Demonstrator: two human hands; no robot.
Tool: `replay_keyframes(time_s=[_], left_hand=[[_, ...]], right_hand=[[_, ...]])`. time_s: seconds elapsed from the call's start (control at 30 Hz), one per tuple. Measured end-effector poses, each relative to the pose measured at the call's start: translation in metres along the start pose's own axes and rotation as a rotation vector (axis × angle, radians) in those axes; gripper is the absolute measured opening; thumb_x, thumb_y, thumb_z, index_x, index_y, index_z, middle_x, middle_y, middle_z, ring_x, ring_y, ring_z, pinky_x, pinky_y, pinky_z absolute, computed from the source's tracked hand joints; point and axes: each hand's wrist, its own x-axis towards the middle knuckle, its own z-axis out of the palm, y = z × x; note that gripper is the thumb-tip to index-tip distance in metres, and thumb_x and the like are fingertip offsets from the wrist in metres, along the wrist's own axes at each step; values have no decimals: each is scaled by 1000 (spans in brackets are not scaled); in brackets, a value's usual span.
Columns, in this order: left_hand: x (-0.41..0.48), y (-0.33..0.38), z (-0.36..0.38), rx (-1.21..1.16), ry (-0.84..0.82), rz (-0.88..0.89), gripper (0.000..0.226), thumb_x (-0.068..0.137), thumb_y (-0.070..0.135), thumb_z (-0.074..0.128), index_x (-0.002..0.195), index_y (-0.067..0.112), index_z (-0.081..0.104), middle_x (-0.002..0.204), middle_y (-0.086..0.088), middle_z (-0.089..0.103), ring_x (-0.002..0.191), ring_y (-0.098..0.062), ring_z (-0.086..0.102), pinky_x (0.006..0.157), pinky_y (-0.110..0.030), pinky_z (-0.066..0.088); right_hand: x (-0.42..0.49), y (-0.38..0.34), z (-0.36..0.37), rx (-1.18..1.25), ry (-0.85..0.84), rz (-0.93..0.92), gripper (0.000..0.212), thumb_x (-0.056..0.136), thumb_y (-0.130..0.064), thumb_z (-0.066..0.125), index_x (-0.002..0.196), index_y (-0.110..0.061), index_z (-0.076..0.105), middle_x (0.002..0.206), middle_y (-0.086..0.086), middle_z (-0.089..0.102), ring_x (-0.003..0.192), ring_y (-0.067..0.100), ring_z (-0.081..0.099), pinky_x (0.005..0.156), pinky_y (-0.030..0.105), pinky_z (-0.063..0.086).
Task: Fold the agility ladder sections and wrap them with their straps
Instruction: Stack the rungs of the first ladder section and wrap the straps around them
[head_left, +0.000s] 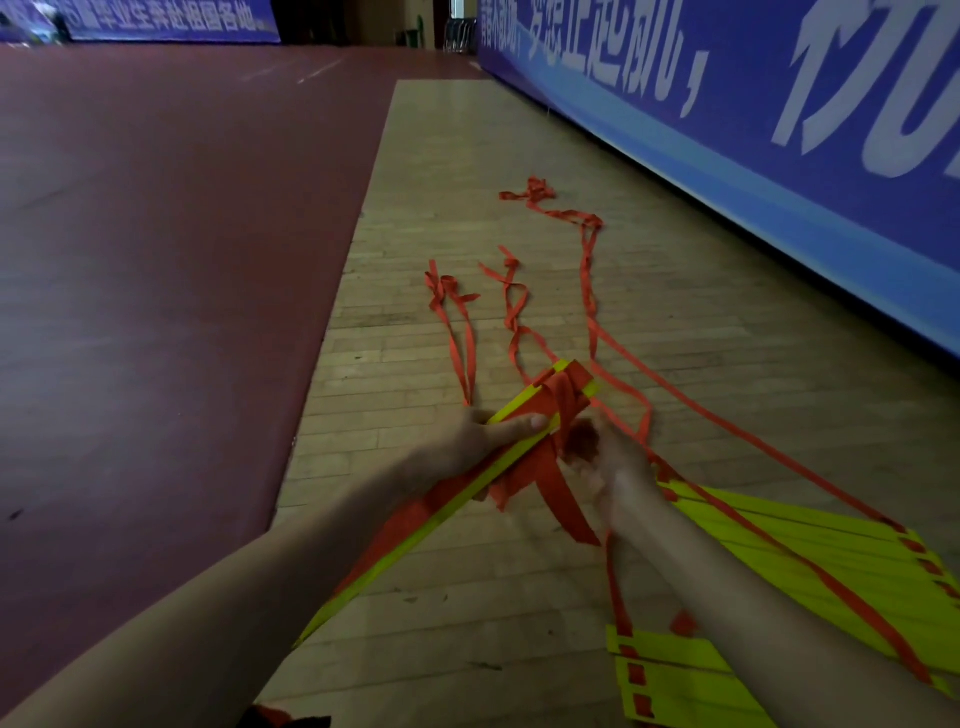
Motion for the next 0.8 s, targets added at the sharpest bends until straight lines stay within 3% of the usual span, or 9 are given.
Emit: replay_keyframes(time_s=[0.07, 0.13, 0.2, 0.3, 0.4, 0.5, 0.57, 0.7, 0.8], left_hand=[[-1, -1, -2, 18, 16, 13, 37, 84, 55, 62, 83, 18, 65, 68, -6, 65, 47, -16, 59, 47, -26, 52], [0, -2, -2, 68, 47, 38, 35, 85, 56, 59, 83, 21, 65, 70, -4, 67, 47, -13, 60, 48, -24, 51], [2, -3, -3, 136, 69, 64, 37, 86, 58, 57, 84, 22, 65, 73, -3, 69, 48, -8, 61, 52, -23, 52], [2, -6, -5, 192, 70, 85, 36, 88, 56, 56, 85, 22, 65, 75, -3, 69, 48, -5, 59, 56, -23, 51], [-2, -6, -7, 121, 47, 86, 29, 90, 48, 58, 80, 22, 63, 65, 1, 64, 43, -4, 57, 47, -18, 47], [-3, -9, -10, 56, 29, 68, 33, 88, 51, 59, 81, 19, 63, 66, -5, 65, 51, -16, 63, 50, -27, 54], [-3, -11, -10, 66, 4, 63, 35, 87, 53, 59, 86, 18, 64, 67, -4, 65, 58, -19, 64, 56, -32, 58], [-6, -7, -8, -49, -28, 54, 37, 88, 51, 58, 82, 15, 64, 64, -11, 62, 46, -17, 59, 46, -24, 49], [-4, -6, -11, -89, -93, 36, 53, 80, 63, 55, 81, 11, 61, 66, -13, 61, 51, -23, 57, 51, -27, 49]], right_hand=[[-8, -18, -1, 95, -118, -78, 42, 99, -41, 42, 83, -9, 64, 70, 5, 68, 70, 17, 64, 68, 29, 51], [-14, -22, 1, -41, -260, -132, 55, 90, -59, 40, 94, -11, 69, 86, 8, 72, 83, 19, 67, 80, 32, 52], [-20, -20, 2, -156, -368, -123, 54, 79, -61, 49, 99, -17, 71, 98, 8, 73, 92, 18, 68, 86, 34, 51], [-23, -20, -1, -332, -427, -136, 38, 76, -48, 65, 100, -19, 69, 97, 2, 74, 90, 16, 70, 80, 30, 53], [-26, -21, -4, -259, -435, -194, 9, 91, -23, 60, 93, -18, 68, 82, -3, 73, 77, 11, 68, 70, 20, 51], [-27, -28, -8, -83, -422, -251, 24, 90, -8, 58, 71, -20, 65, 69, 1, 67, 72, 14, 63, 76, 26, 50], [-27, -32, -11, 2, -458, -260, 29, 88, -3, 57, 63, -18, 57, 60, 3, 57, 58, 14, 56, 69, 30, 48], [-31, -31, -12, -64, -500, -164, 19, 80, -23, 65, 72, -17, 49, 59, 0, 49, 38, 7, 33, 39, 19, 30], [-32, -28, -12, -59, -496, -136, 22, 78, -34, 64, 78, -16, 52, 71, 1, 54, 39, 5, 30, 35, 15, 21]])
